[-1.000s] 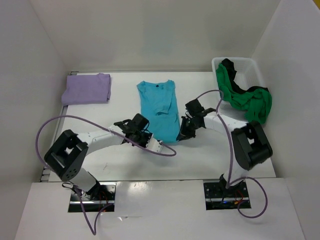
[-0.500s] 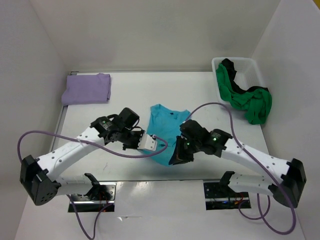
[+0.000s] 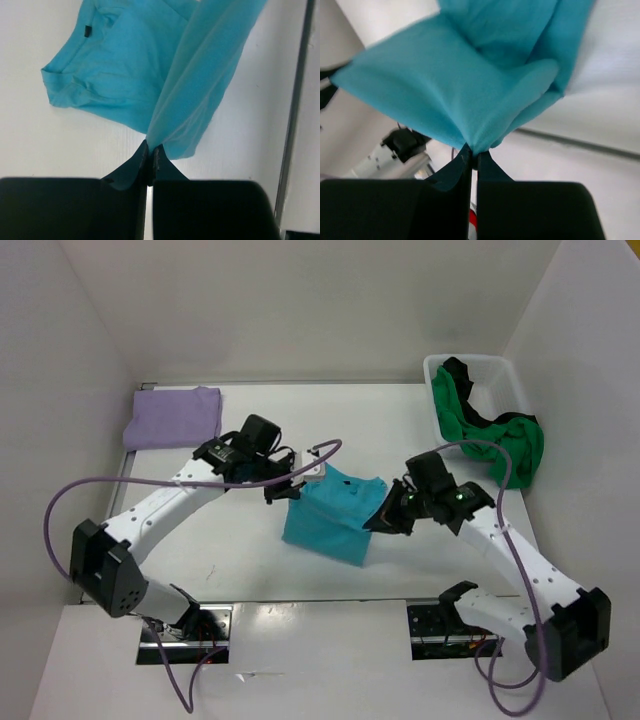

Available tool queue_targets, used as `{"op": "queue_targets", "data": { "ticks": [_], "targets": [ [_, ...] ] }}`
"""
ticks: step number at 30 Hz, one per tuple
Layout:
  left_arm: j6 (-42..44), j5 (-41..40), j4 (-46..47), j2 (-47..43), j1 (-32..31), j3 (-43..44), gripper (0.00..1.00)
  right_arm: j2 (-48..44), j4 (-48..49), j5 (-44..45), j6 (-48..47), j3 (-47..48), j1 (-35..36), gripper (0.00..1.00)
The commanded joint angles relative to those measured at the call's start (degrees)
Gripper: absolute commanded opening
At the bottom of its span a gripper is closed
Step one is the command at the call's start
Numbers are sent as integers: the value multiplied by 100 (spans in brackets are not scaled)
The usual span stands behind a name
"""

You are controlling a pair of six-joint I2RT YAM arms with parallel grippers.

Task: Fold and stack the t-shirts
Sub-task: Fold the long partially folded tshirt into a neat square

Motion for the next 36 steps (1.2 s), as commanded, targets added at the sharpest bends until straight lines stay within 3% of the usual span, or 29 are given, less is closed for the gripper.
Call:
{"op": "queue_targets", "data": {
  "ticks": [1, 7, 23, 24, 25, 28, 30, 36],
  "targets": [
    [-313, 8, 859, 378, 93, 346, 0, 369, -25, -438, -1296, 228, -959, 0],
    [-611, -440, 1782, 1258, 313, 698, 0, 1634, 264, -684, -2108, 651, -1602, 0],
    [-962, -1372, 2942, 2551, 479, 1015, 5, 4263, 1090, -966, -2671, 1899, -2420, 1],
    [-1024, -1494, 3013, 2638, 480, 1015, 5, 4368, 1152, -966, -2671, 2021, -2420, 4],
    [-1025, -1496, 3066, 2692, 550, 1015, 6, 4561, 1344, -1027, -2671, 2092, -2473, 15],
    [-1095, -1654, 3127, 2806, 603, 946, 7, 4912, 1661, -1028, -2671, 2487, -2473, 20],
    [-1165, -1829, 3128, 2859, 708, 893, 9, 5045, 1732, -897, -2671, 2900, -2473, 30],
    [-1376, -2462, 3364, 3052, 822, 778, 22, 5028, 2049, -395, -2786, 3253, -2316, 39]
  ]
}}
